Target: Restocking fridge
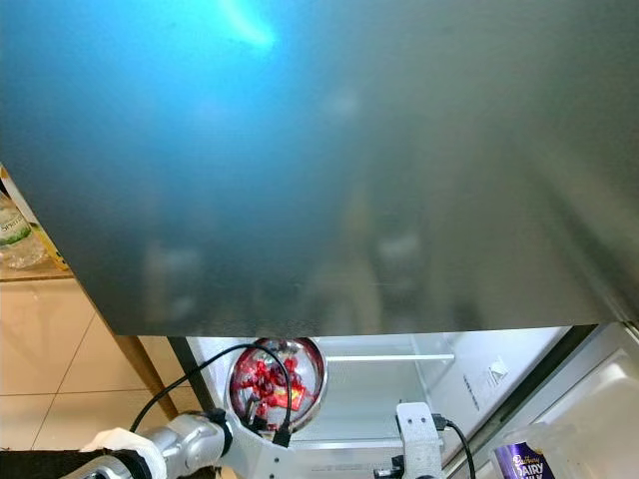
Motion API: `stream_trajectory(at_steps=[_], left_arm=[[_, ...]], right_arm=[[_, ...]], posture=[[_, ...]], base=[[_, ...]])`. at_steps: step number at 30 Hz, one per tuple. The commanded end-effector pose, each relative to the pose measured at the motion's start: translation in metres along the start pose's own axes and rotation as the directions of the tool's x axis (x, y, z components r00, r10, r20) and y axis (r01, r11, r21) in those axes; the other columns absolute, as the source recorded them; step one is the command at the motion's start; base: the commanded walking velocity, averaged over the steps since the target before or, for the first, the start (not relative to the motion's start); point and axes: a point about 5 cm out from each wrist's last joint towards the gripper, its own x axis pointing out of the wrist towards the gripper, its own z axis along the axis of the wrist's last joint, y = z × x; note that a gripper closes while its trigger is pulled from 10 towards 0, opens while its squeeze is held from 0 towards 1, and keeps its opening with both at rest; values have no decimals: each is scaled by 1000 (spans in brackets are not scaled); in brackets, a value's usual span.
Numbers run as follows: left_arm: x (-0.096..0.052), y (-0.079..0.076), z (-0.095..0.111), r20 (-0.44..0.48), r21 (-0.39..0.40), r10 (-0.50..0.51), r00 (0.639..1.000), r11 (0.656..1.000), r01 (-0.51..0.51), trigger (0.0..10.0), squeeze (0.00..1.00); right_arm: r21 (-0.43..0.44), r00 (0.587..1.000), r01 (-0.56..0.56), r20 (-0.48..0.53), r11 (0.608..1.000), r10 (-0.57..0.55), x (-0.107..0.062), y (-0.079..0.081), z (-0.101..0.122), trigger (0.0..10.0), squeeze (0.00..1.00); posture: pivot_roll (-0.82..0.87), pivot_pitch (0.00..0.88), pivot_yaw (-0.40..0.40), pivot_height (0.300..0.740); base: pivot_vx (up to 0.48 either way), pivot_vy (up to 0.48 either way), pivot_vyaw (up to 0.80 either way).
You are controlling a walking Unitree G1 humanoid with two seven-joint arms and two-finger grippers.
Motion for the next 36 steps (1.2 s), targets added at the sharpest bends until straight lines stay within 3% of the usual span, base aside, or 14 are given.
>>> stream_trajectory(at_steps=[1, 9, 21, 36], left_arm=[[2, 0, 6, 20, -4, 18, 1000, 1000, -17, 10000, 0], [3, -1, 8, 23, -27, 22, 999, 999, -22, 10000, 0], [5, -3, 10, 21, -46, 18, 1000, 999, -17, 10000, 0], [8, 9, 20, 54, -41, 59, 997, 998, -57, 10000, 0]], right_arm=[[7, 1000, 11, 24, 1000, -11, 1, -1, 7, 10000, 0], [10, 995, -16, 101, 1000, 14, 6, 0, 32, 10000, 0], [-7, 993, -35, 114, 999, 36, 6, 1, 38, 10000, 0], [-27, 991, -53, 124, 998, 56, 8, 6, 43, 10000, 0]], posture=[[-54, 0, 26, 735], [-52, 0, 25, 700], [-60, 6, 26, 670], [-64, 9, 28, 605]], base=[[0, 0, 0], [0, 0, 0], [0, 0, 0], [0, 0, 0]])
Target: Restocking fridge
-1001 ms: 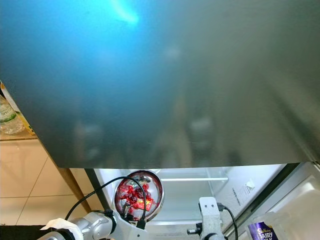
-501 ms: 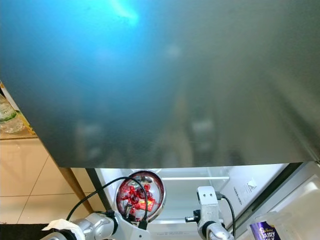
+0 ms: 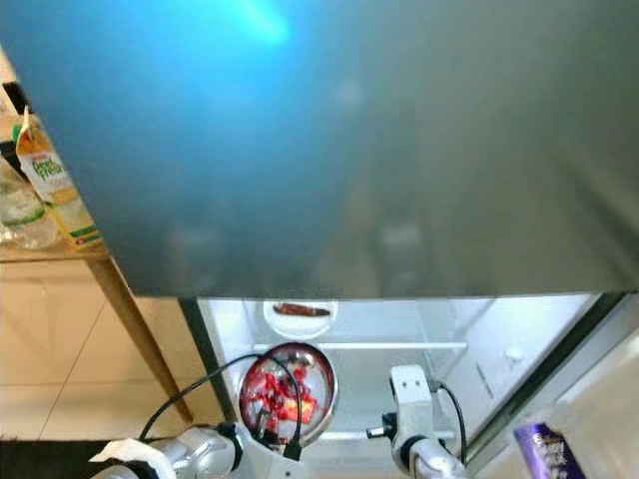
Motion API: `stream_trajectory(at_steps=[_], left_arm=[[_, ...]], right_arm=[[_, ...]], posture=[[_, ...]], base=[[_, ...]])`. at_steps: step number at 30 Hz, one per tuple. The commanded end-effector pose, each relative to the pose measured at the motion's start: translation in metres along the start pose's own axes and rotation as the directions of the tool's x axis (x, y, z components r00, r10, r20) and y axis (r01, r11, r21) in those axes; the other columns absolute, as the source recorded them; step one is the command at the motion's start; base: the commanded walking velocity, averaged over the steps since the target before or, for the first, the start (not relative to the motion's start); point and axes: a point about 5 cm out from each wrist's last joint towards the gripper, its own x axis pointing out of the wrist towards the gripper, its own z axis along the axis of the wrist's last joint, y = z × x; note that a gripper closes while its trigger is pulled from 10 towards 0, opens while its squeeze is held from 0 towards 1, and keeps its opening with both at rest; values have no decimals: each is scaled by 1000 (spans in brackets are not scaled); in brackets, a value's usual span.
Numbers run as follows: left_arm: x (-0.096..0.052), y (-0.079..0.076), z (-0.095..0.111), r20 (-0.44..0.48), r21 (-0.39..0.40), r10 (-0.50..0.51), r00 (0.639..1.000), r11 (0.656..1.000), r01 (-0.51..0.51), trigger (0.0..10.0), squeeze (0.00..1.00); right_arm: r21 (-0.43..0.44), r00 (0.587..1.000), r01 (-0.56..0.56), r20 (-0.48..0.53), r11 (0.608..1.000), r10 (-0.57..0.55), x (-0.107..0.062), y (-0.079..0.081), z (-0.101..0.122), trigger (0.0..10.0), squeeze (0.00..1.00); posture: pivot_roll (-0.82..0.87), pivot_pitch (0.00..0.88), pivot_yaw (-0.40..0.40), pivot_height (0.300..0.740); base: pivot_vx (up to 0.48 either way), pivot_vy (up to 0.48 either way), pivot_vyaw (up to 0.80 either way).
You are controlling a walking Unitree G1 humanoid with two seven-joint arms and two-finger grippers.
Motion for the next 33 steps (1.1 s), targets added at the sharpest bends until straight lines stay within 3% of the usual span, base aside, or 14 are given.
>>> stream_trajectory(at_steps=[1, 16, 25, 33], left_arm=[[1, 5, 2, 8, -16, 27, 1000, 1000, -27, 10000, 0], [2, 11, 6, 18, -10, 51, 999, 999, -51, 10000, 0], [2, 14, 4, 15, 11, 63, 998, 998, -63, 10000, 0], [3, 14, 7, 22, 19, 61, 998, 998, -62, 10000, 0]], right_arm=[[3, 1000, -1, 3, 1000, 1, 0, 0, 0, 10000, 0], [4, 1000, 9, 14, 1000, -9, 0, -4, 4, 10000, 0], [4, 1000, 12, 24, 1000, -12, 0, -5, 6, 10000, 0], [18, 998, 44, 43, 999, -45, -1, -14, 11, 10000, 0]], posture=[[-64, 9, 28, 605], [-65, 11, 26, 575], [-60, 6, 28, 535], [-66, 7, 31, 510]], base=[[0, 0, 0], [0, 0, 0], [0, 0, 0], [0, 0, 0]])
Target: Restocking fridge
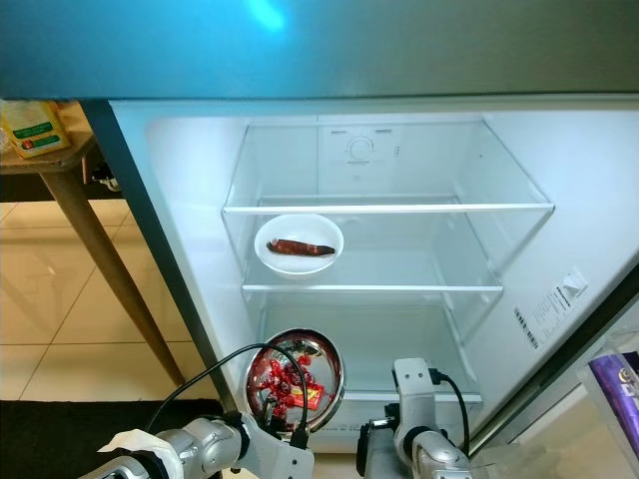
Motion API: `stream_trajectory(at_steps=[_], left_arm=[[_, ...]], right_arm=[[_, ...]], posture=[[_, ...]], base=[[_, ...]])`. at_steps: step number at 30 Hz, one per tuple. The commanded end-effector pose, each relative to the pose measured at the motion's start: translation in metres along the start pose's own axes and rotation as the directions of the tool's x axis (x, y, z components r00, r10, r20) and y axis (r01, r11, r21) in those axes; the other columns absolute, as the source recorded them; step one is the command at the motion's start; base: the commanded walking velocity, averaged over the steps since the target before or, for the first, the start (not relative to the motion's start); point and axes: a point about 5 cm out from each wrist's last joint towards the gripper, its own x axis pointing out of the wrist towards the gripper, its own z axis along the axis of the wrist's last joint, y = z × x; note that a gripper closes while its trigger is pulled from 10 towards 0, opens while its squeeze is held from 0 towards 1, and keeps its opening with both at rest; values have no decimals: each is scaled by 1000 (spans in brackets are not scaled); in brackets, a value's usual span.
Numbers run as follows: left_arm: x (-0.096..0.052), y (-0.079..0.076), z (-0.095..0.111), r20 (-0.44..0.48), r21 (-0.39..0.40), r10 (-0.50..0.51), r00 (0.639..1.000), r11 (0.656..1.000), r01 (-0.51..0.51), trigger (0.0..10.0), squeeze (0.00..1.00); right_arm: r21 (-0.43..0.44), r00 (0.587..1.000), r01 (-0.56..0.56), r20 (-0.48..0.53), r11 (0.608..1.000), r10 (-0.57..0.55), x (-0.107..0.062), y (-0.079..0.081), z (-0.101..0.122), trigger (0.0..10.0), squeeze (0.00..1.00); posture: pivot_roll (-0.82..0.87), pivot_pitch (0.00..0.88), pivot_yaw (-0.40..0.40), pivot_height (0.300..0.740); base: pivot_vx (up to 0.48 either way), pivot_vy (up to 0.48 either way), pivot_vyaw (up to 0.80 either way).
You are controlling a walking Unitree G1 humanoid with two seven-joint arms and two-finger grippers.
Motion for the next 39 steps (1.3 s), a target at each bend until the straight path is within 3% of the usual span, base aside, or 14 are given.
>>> stream_trajectory(at_steps=[1, 18, 39], left_arm=[[1, 4, 4, 15, 6, 19, 1000, 1000, -19, 10000, 0], [3, 8, 7, 26, 12, 27, 999, 1000, -28, 10000, 0], [4, 10, 9, 25, 1, 42, 999, 999, -42, 10000, 0]], right_arm=[[24, 999, 22, 25, 999, -23, 0, -5, 4, 10000, 0], [55, 995, 57, 80, 997, -62, -2, -15, 13, 10000, 0], [42, 995, 49, 85, 998, -52, -2, -14, 13, 10000, 0]], posture=[[-68, 9, 33, 505], [-80, 28, 41, 441], [-87, 39, 38, 441]], base=[[0, 0, 0], [0, 0, 0], [0, 0, -100]])
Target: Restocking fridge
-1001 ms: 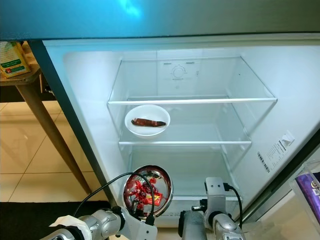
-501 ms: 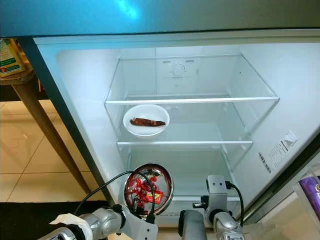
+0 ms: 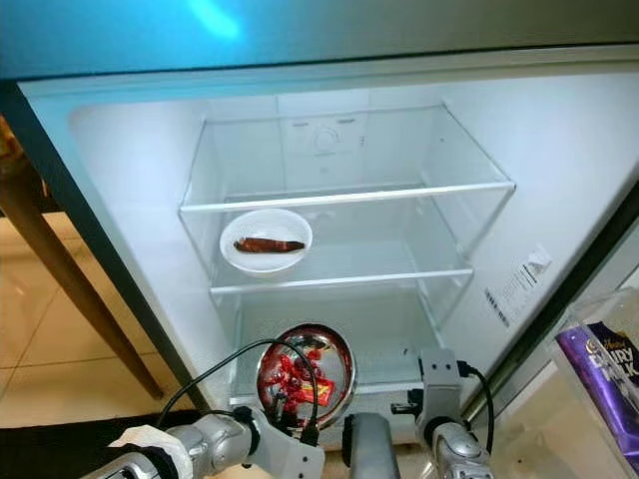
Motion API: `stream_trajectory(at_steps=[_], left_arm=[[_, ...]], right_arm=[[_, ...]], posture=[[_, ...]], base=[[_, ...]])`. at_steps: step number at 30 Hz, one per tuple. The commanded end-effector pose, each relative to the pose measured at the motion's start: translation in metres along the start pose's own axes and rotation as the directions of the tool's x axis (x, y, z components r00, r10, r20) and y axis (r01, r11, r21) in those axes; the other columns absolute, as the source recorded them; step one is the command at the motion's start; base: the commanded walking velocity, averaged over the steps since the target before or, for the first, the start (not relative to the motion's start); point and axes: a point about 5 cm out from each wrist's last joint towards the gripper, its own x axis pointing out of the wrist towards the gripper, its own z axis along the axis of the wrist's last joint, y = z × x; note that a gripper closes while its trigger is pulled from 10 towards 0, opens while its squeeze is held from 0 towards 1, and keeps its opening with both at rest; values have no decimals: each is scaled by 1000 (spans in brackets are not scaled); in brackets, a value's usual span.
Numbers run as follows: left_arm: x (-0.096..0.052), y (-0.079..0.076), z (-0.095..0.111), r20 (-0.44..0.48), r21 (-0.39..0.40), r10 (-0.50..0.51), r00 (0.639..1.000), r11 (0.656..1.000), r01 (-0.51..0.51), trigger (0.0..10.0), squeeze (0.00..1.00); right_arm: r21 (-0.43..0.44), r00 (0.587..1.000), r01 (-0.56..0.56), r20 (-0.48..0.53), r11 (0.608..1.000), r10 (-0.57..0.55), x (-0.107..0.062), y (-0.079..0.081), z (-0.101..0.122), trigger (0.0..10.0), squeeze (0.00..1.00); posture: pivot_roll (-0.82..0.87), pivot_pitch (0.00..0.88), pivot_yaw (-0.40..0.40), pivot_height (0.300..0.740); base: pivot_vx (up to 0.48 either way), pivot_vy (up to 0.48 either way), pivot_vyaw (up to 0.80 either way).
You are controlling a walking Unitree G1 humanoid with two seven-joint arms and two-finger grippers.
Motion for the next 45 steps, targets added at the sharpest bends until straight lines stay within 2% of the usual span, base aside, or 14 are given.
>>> stream_trajectory(at_steps=[1, 10, 13, 16, 18, 24, 26, 28, 29, 30, 32, 35, 39, 45], left_arm=[[-1, 1, -2, -4, -9, 10, 1000, 1000, -10, 10000, 0], [-1, 1, -4, -18, -49, 17, 1000, 999, -18, 10000, 0], [-3, 6, -9, -33, -73, 33, 999, 997, -35, 10000, 0], [-5, 13, -15, -49, -86, 54, 997, 995, -58, 10000, 0], [-7, 23, -20, -61, -82, 74, 995, 993, -79, 10000, 0], [-11, 36, -27, -77, -67, 97, 992, 993, -102, 10000, 0], [-11, 36, -27, -77, -67, 97, 992, 993, -102, 10000, 0], [-14, 48, -33, -105, -50, 121, 987, 991, -127, 10000, 0], [-14, 48, -33, -105, -50, 121, 987, 991, -127, 10000, 0], [-15, 55, -36, -120, -39, 134, 984, 989, -139, 10000, 0], [-15, 55, -36, -120, -39, 134, 984, 989, -139, 10000, 0], [-22, 78, -45, -156, 1, 180, 971, 983, -182, 10000, 0], [-23, 91, -44, -152, 29, 212, 965, 977, -210, 10000, 0], [-23, 100, -42, -143, 55, 217, 966, 976, -212, 10000, 0]], right_arm=[[4, 1000, -7, 4, 1000, 7, 1, 3, 0, 10000, 0], [-9, 999, -34, 11, 999, 34, 2, 9, 1, 10000, 0], [-14, 998, -52, 41, 999, 52, 5, 15, 9, 10000, 0], [-17, 994, -72, 85, 997, 73, 8, 21, 19, 10000, 0], [-25, 987, -97, 129, 995, 100, 11, 28, 29, 10000, 0], [-39, 967, -150, 200, 988, 155, 11, 42, 37, 10000, 0], [-39, 967, -150, 200, 988, 155, 11, 42, 37, 10000, 0], [-45, 958, -159, 234, 986, 165, 10, 45, 43, 10000, 0], [-45, 958, -159, 234, 986, 165, 10, 45, 43, 10000, 0], [-53, 955, -156, 246, 986, 164, 10, 45, 46, 10000, 0], [-53, 955, -156, 246, 986, 164, 10, 45, 46, 10000, 0], [-52, 937, -148, 311, 988, 157, 8, 40, 59, 10000, 0], [-54, 922, -149, 353, 987, 159, 5, 38, 66, 10000, 0], [-54, 899, -165, 403, 985, 173, 1, 42, 72, 10000, 0]], posture=[[-87, 39, 38, 441], [-96, 74, 48, 441], [-103, 107, 65, 441], [-105, 129, 71, 441], [-103, 187, 80, 441], [-101, 272, 96, 441], [-101, 272, 96, 441], [-117, 333, 111, 441], [-117, 333, 111, 441], [-118, 338, 112, 441], [-118, 338, 112, 441], [-129, 378, 126, 426], [-137, 399, 131, 411], [-144, 422, 135, 406]], base=[[0, 0, 0], [0, 0, 0], [0, 0, 0], [0, 0, 0], [0, 0, 0], [0, 0, 0], [0, 0, 0], [0, 0, 0], [0, 0, 0], [0, 0, 0], [0, 0, 0], [0, 0, 0], [0, 0, 0], [0, 0, 0]])
